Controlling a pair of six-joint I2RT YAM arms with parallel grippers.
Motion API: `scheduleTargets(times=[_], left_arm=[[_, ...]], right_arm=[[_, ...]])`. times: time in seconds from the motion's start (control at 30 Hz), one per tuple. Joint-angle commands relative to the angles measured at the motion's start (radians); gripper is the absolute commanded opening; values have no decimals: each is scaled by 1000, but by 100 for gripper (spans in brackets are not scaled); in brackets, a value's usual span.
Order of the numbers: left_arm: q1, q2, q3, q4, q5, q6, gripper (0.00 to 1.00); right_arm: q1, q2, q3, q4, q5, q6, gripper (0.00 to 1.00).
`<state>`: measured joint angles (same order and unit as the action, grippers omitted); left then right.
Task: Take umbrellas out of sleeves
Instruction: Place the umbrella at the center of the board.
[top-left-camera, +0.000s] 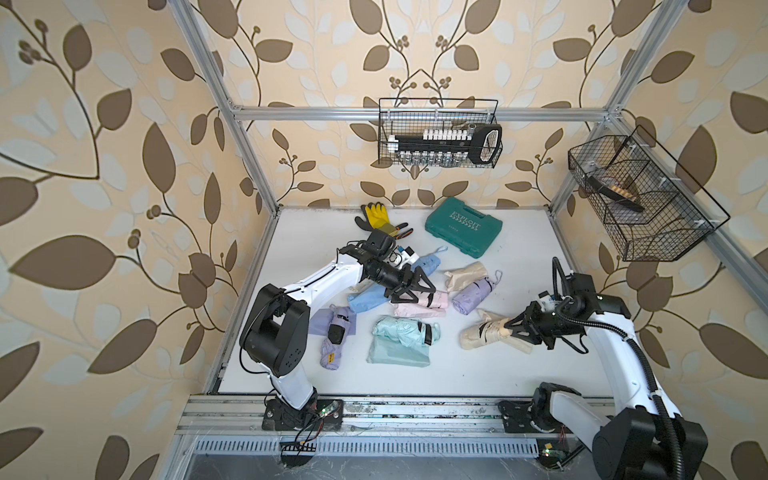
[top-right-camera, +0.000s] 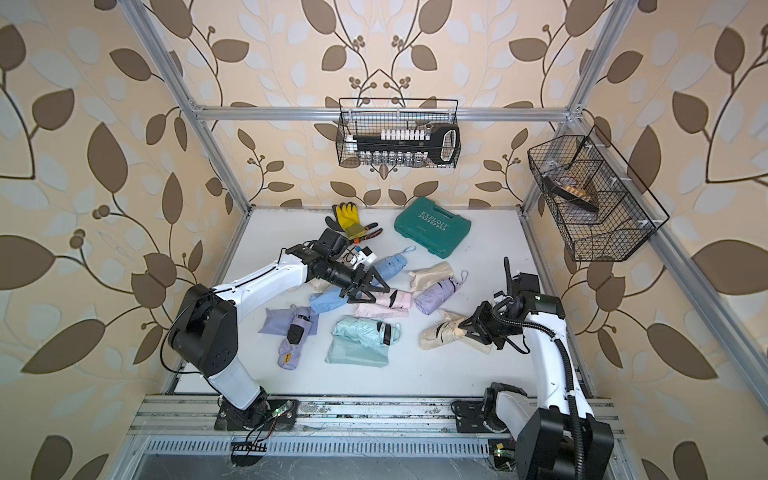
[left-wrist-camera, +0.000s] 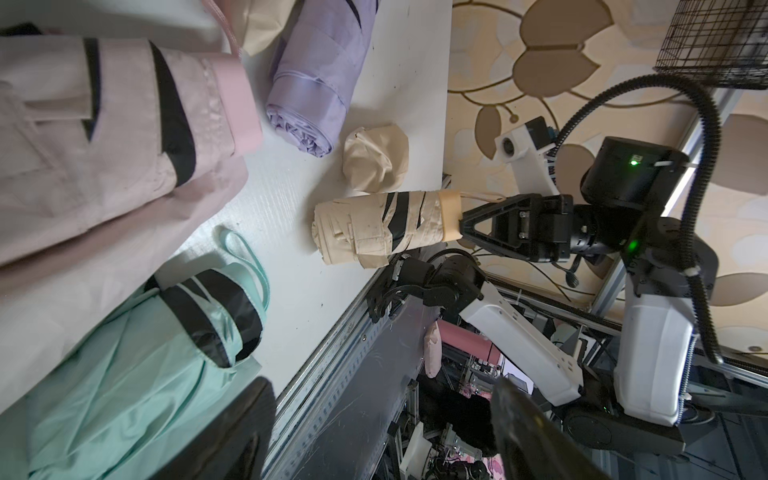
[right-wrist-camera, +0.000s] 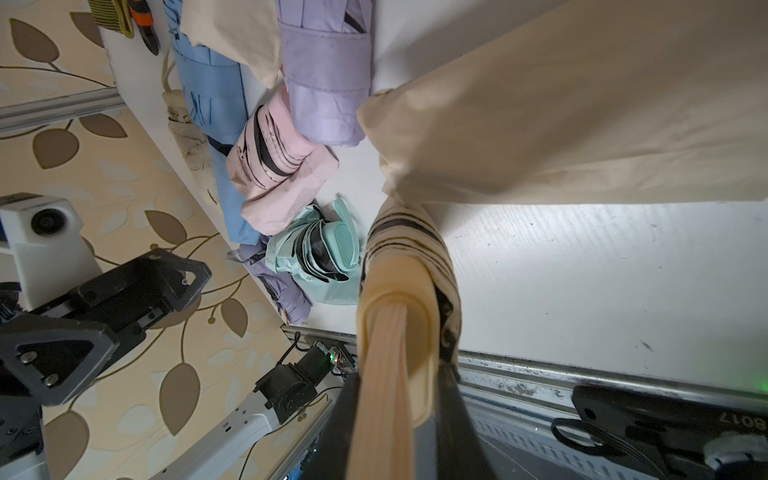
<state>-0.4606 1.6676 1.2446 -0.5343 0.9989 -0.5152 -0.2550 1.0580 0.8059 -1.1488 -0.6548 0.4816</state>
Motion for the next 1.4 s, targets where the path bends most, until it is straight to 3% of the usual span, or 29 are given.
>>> scheduleTargets(times=[0.0,0.3,0.53,0.9,1.37], left_arm=[[60,-77,-25,-22,47,23,83],[182,-146,-88,-19,46,3,83],[236,-189,-153,1,24,-35,83],[258,-208,-183,5,20,-39,84],[274,-219,-189,-4,24,-36,84]], right_arm=[[-18,21,-32,10,3,-38,11],[-34,97,-57,1,168,-45,15],[-50,151,-66,24,195,-22,15],[-85,213,-53,75,212,21,17],[-139,347,2,134,257,-21,18]])
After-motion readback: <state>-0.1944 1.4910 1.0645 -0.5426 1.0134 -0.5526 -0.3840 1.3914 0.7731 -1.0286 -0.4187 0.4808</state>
